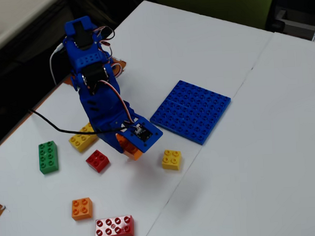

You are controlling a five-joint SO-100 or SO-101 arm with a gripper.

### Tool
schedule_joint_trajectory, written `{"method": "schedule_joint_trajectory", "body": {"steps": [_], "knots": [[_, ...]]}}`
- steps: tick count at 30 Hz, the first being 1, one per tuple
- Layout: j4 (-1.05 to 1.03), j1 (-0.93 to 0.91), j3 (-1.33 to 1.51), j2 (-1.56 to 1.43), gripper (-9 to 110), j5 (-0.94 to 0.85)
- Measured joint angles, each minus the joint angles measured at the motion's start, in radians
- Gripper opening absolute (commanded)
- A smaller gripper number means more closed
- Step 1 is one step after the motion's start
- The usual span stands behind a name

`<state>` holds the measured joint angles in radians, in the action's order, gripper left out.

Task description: Pick up the 2x4 orange block and go up the 8x8 blue block.

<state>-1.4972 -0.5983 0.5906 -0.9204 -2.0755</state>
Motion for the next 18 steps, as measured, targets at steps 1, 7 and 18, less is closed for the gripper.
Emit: {"method": "schedule_joint_trajectory", "body": {"steps": [1, 7, 18], "knots": [[-0.006, 0.002, 0.0, -0.02, 0, 0.0], [-0.046, 0.038, 0.0, -0.126, 0, 0.006], [-0.058, 0.198, 0.0, -0.278, 0, 0.167]]}}
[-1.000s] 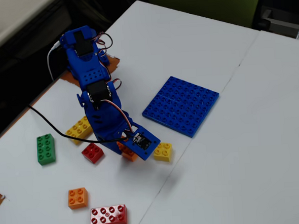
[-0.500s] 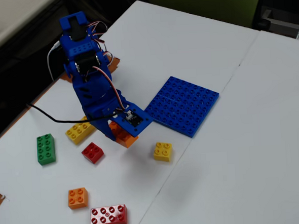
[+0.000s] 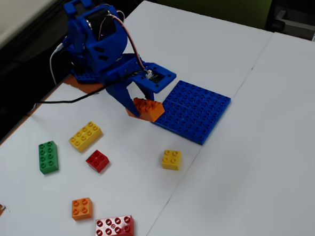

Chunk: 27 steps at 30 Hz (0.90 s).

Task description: Pick up the 2x4 orange block and go up the 8x8 blue block.

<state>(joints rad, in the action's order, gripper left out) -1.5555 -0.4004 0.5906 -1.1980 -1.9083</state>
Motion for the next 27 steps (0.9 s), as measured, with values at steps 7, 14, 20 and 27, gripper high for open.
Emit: {"method": "schedule_joint_trajectory", "body": {"steps": [7, 14, 20, 27], "knots": [[0.0, 0.097, 0.0, -0.04, 0, 0.118], [0.0, 0.186, 0.012, -0.046, 0, 0.225], [0.015, 0.253, 0.038, -0.048, 0, 0.298], [0.035, 0.308, 0.055, -0.014, 0, 0.362]]}}
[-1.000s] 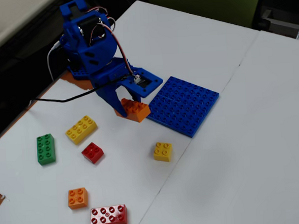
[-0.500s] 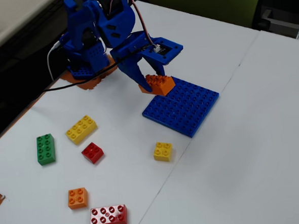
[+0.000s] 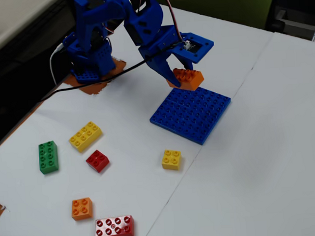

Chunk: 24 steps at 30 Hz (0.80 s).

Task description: Pick up the 2x4 orange block and go up the 8x8 blue block.

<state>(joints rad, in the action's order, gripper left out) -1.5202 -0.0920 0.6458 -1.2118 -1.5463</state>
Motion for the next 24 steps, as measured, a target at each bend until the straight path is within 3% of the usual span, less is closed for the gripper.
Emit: {"method": "schedule_joint_trajectory", "body": {"steps": [24], "knots": [[-0.103, 0.034, 0.0, 0.121, 0, 0.012]]}}
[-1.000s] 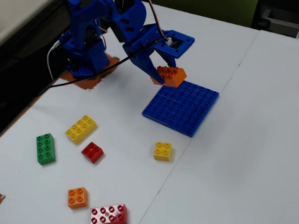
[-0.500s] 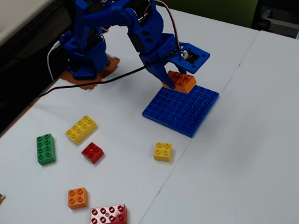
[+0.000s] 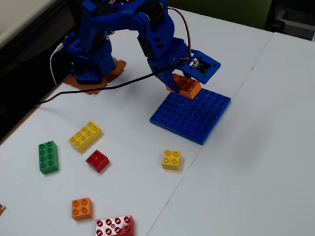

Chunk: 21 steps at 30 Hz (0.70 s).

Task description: Pick up the 2x4 orange block and go up the 8x8 blue block.

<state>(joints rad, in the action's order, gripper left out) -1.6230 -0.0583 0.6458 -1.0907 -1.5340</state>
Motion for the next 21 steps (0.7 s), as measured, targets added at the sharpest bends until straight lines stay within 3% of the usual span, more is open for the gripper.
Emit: {"method": "schedule_joint_trajectory", "body": {"steps": [21], "knots": [[0.0, 0.014, -0.044, 0.089, 0, 0.046]]}}
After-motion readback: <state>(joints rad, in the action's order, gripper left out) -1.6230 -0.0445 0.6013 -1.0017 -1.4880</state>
